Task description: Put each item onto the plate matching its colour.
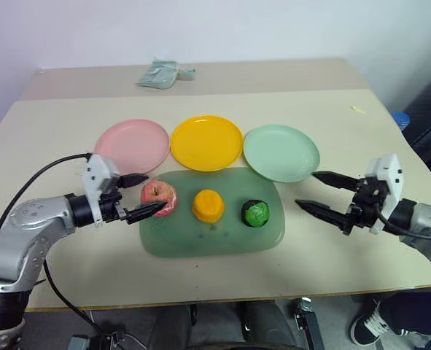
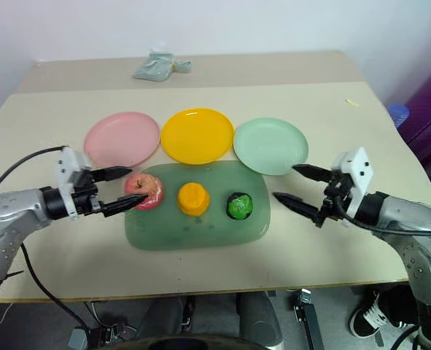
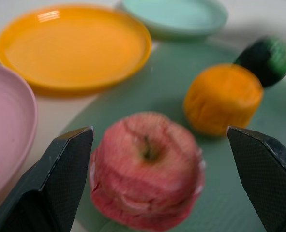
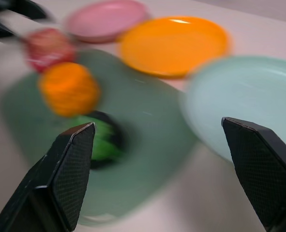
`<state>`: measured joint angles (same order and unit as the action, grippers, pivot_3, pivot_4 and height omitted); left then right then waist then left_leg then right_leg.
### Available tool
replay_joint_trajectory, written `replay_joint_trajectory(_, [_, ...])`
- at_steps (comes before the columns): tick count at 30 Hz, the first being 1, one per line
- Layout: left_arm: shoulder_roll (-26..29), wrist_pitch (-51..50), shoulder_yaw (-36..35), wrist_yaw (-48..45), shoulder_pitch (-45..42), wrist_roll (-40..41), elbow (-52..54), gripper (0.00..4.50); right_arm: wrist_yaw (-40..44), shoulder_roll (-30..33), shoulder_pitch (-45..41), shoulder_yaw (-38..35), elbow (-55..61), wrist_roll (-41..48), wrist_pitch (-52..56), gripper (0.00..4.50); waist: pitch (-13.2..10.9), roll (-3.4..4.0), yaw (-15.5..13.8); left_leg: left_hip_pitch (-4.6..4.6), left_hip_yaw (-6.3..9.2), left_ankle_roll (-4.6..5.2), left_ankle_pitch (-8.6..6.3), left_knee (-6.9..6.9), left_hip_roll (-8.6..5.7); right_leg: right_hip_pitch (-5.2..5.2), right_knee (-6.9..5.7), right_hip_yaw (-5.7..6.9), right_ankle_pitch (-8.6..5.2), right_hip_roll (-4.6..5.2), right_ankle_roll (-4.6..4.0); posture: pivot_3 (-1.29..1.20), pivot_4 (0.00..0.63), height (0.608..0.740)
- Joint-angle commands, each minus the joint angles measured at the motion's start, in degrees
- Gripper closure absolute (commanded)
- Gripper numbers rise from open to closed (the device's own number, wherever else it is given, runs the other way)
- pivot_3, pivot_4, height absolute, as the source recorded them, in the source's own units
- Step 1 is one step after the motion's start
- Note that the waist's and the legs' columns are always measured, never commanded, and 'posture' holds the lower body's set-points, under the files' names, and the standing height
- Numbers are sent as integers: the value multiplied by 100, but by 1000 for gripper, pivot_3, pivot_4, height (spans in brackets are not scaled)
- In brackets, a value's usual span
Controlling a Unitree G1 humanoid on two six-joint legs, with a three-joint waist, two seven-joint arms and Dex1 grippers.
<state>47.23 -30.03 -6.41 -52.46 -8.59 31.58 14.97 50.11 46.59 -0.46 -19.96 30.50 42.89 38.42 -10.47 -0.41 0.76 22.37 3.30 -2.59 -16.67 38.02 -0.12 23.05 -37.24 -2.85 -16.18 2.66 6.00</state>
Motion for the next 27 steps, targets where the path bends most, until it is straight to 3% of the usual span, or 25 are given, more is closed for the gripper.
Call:
replay_joint_trajectory(1, [78, 340, 269, -173, -110, -447, -201, 0, -189, -33, -27, 21, 332, 170, 60, 229, 0, -1, 0, 0, 0, 0, 0, 0, 0, 0, 1, 0, 0, 0, 0, 0, 150, 740])
replay_joint_trajectory(3, [23, 410, 372, -208, -174, -581, -367, 0, -287, -83, -42, 97, 370, 162, 61, 229, 0, -1, -1, 0, 0, 0, 0, 0, 1, 0, 1, 0, 0, 1, 0, 0, 150, 740])
replay_joint_trajectory(6, [-74, 533, 390, -262, -229, -642, -522, 788, -377, -119, -49, 184, 413, 161, 46, 0, 1, 0, -9, 0, 0, 0, 0, 1, 0, 0, 0, 0, 0, 2, 0, 0, 150, 740])
replay_joint_trajectory(8, [-160, 527, 234, -248, -274, -524, -551, 1597, -413, -113, -61, 200, 436, 187, 45, 0, 1, 0, -9, 0, 0, 0, 0, 2, 1, 0, 0, 0, 0, 3, 1, 0, 150, 740])
replay_joint_trajectory(9, [-211, 511, 98, -217, -306, -426, -563, 1698, -423, -103, -76, 202, 436, 200, 46, 0, 1, 0, -7, 0, 0, 0, 0, 2, 1, 0, -1, 0, 0, 3, 1, 0, 150, 740])
replay_joint_trajectory(13, [-456, 296, -500, 149, -673, -36, -819, 1698, -447, -63, -146, 221, 419, 202, 23, 0, -2, -4, -10, 1, 3, 0, 0, 3, 3, 1, -2, 1, 0, 2, 1, 0, 150, 740])
replay_joint_trajectory(19, [-786, 466, -380, 1739, -2281, -1140, -2650, 1698, -514, -126, -457, 430, 389, 213, 11, 0, -2, -11, -31, 2, 10, 1, 0, 13, -7, -2, -7, 9, 2, 3, 3, 0, 150, 740])
replay_joint_trajectory(26, [-1183, 895, -152, 2290, -3430, -1882, -4789, 1698, -697, -279, -759, 763, 416, 153, 25, 0, -2, -13, 10, 10, 5, 3, -1, 12, -9, 11, -7, 8, 2, 2, 5, 0, 150, 740])
replay_joint_trajectory(27, [-1198, 964, -144, 2266, -3484, -1919, -4908, 1201, -746, -304, -800, 792, 426, 155, 38, 0, -3, -16, 5, 11, 5, 3, -1, 12, -9, 12, -7, 8, 2, 2, 5, 0, 150, 740])
